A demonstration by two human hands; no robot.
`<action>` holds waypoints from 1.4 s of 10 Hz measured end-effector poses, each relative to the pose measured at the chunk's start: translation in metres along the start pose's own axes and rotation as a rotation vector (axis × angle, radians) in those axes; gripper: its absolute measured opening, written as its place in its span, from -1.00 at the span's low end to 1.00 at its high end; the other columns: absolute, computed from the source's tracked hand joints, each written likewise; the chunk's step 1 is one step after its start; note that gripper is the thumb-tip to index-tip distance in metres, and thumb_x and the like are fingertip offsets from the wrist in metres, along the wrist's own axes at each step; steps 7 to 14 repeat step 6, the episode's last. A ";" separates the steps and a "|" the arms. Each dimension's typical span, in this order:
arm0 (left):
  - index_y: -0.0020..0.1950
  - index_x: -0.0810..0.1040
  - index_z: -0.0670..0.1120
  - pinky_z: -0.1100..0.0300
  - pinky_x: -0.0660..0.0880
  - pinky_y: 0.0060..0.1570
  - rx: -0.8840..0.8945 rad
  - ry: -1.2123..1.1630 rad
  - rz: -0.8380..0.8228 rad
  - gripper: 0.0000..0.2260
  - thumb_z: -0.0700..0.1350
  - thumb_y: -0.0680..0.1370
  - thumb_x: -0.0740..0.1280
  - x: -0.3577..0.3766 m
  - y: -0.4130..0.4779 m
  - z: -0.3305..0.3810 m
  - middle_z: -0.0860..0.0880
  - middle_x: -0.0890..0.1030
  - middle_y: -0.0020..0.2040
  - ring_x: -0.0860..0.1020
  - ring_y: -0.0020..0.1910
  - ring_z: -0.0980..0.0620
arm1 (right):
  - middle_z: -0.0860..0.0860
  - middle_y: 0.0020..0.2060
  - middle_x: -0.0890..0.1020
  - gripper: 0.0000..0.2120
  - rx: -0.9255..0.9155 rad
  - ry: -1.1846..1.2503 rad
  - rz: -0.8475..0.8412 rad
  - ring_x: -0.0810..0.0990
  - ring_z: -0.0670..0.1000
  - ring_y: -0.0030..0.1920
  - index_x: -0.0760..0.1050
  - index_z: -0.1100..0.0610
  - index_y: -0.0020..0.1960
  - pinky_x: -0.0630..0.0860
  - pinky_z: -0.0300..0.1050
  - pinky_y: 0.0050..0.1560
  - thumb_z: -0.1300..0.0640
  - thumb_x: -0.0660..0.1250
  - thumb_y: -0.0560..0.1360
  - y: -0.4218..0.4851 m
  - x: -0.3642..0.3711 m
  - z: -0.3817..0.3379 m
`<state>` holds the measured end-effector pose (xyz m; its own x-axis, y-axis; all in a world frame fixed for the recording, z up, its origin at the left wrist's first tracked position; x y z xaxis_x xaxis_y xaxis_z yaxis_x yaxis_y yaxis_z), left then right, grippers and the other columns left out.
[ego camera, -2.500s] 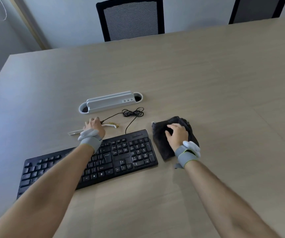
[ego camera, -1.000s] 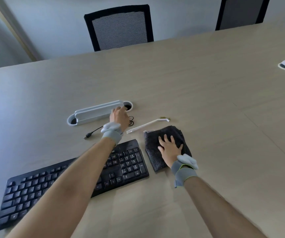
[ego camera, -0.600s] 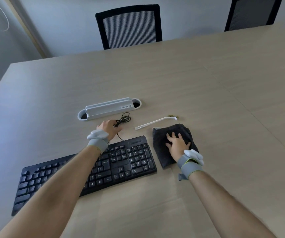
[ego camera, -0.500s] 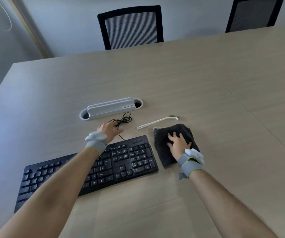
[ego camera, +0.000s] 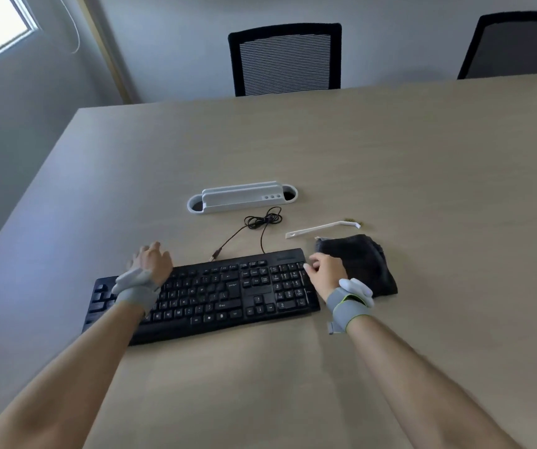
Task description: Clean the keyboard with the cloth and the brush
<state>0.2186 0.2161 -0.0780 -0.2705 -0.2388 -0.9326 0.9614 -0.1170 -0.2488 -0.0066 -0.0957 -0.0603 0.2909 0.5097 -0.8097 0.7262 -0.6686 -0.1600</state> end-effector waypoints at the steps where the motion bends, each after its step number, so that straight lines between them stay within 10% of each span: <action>1: 0.25 0.33 -0.27 -0.14 0.32 0.25 -0.237 -0.024 0.082 -0.68 -0.10 0.60 0.05 -0.014 -0.016 -0.077 -0.36 0.40 0.28 0.38 0.25 -0.33 | 0.22 -0.14 0.64 -0.77 0.065 -0.136 -0.026 0.52 0.19 -0.21 0.49 0.26 -0.18 0.43 -0.12 -0.23 0.14 0.22 0.56 -0.005 0.008 -0.006; 5: 0.23 0.39 -0.44 -0.10 0.31 0.27 -0.289 -0.239 0.109 -0.59 -0.14 0.62 0.00 -0.019 -0.055 -0.120 -0.44 0.40 0.27 0.39 0.24 -0.39 | 0.27 0.08 0.62 -0.68 0.215 -0.090 -0.064 0.59 0.23 0.11 0.55 0.36 0.11 0.50 -0.08 0.00 0.14 0.17 0.59 -0.012 0.021 -0.018; 14: 0.26 0.36 -0.41 -0.11 0.30 0.28 -0.315 -0.275 0.095 -0.59 -0.10 0.62 0.03 -0.024 -0.057 -0.120 -0.43 0.40 0.28 0.38 0.26 -0.37 | 0.26 0.10 0.62 -0.71 0.227 -0.073 -0.039 0.56 0.22 0.15 0.55 0.33 -0.02 0.49 -0.07 0.05 0.13 0.16 0.59 -0.013 0.018 -0.023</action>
Point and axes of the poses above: each hand's wrist, its own y-axis towards the middle knuckle, its own x-axis out of the palm, z = x × y, the point moved 8 cm from there along y, towards the middle knuckle
